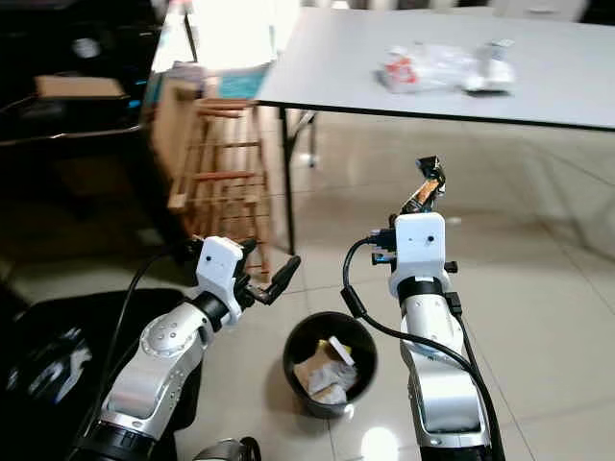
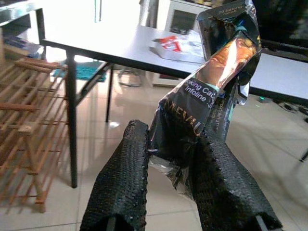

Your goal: Picking trash to rubbish bin

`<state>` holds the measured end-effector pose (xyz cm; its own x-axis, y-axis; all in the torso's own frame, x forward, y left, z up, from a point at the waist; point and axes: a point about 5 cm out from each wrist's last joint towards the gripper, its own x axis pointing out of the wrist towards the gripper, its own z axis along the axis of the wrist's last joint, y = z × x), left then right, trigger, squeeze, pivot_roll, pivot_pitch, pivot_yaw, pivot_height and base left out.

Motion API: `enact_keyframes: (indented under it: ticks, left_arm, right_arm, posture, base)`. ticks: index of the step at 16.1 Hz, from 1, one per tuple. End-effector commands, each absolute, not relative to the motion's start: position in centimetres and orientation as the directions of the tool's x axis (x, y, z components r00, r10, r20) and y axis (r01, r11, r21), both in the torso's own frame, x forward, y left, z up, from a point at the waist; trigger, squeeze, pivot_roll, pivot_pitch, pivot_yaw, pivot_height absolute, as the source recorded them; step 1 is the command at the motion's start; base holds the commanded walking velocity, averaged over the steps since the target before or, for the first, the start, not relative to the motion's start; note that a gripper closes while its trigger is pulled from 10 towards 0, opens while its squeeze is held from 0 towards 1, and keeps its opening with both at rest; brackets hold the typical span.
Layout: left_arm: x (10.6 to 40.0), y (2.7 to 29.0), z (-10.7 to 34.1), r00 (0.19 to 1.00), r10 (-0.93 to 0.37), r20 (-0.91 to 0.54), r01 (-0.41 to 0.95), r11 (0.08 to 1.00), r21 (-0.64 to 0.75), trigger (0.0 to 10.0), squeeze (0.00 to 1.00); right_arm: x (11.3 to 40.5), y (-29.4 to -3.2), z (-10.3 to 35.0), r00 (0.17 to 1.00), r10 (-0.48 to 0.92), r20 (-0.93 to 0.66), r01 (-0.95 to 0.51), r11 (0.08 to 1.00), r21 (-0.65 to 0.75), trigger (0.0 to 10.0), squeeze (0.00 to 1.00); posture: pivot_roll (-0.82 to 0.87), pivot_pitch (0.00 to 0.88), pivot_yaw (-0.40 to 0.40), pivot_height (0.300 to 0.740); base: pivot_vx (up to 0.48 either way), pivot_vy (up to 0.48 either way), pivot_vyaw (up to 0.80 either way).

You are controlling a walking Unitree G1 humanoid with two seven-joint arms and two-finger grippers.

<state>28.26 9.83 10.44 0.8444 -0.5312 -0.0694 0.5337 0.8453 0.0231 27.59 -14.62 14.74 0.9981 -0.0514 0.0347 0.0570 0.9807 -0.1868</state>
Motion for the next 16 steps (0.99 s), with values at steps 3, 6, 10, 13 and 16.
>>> enact_keyframes:
  ticks: [3, 6, 10, 13, 16]
  left_arm:
    - [28.1, 9.7, 10.6, 0.829, -0.554, -0.069, 0.557, 0.83, 0.034, 10.0, 0.0]
    - [27.9, 9.6, 10.4, 0.825, -0.559, -0.081, 0.563, 0.825, 0.044, 10.0, 0.0]
    - [27.4, 10.5, 9.6, 0.833, -0.543, -0.11, 0.551, 0.832, 0.064, 10.0, 0.0]
    - [26.7, 11.3, 9.1, 0.821, -0.555, -0.135, 0.566, 0.821, 0.069, 10.0, 0.0]
    - [26.4, 11.2, 9.1, 0.801, -0.58, -0.15, 0.594, 0.801, 0.074, 10.0, 0.0]
  right_arm:
    - [27.5, -14.6, 14.7, 0.998, -0.059, 0.028, 0.063, 0.983, -0.17, 10.0, 0.0]
    - [27.4, -14.5, 14.6, 0.998, -0.06, 0.026, 0.063, 0.984, -0.169, 10.0, 0.0]
    - [27.4, -14.2, 14.3, 0.998, -0.06, 0.022, 0.063, 0.985, -0.162, 10.0, 0.0]
    - [27.1, -13.9, 13.8, 0.997, -0.073, 0.003, 0.072, 0.987, -0.146, 10.0, 0.0]
    - [26.9, -13.6, 13.4, 0.997, -0.08, -0.009, 0.078, 0.988, -0.137, 10.0, 0.0]
  posture:
    - [-0.01, 0.101, 0.023, 0.74]
    - [-0.01, 0.106, 0.026, 0.74]
    - [0.0, 0.124, 0.039, 0.74]
    - [0.02, 0.157, 0.059, 0.74]
    - [0.02, 0.175, 0.075, 0.74]
  base:
    - [0.0, 0.0, -0.76]
    - [0.0, 0.0, -0.79]
    - [0.0, 0.0, 0.0]
    - [0.0, 0.0, 0.0]
    - [0.272, 0.0, 0.0]
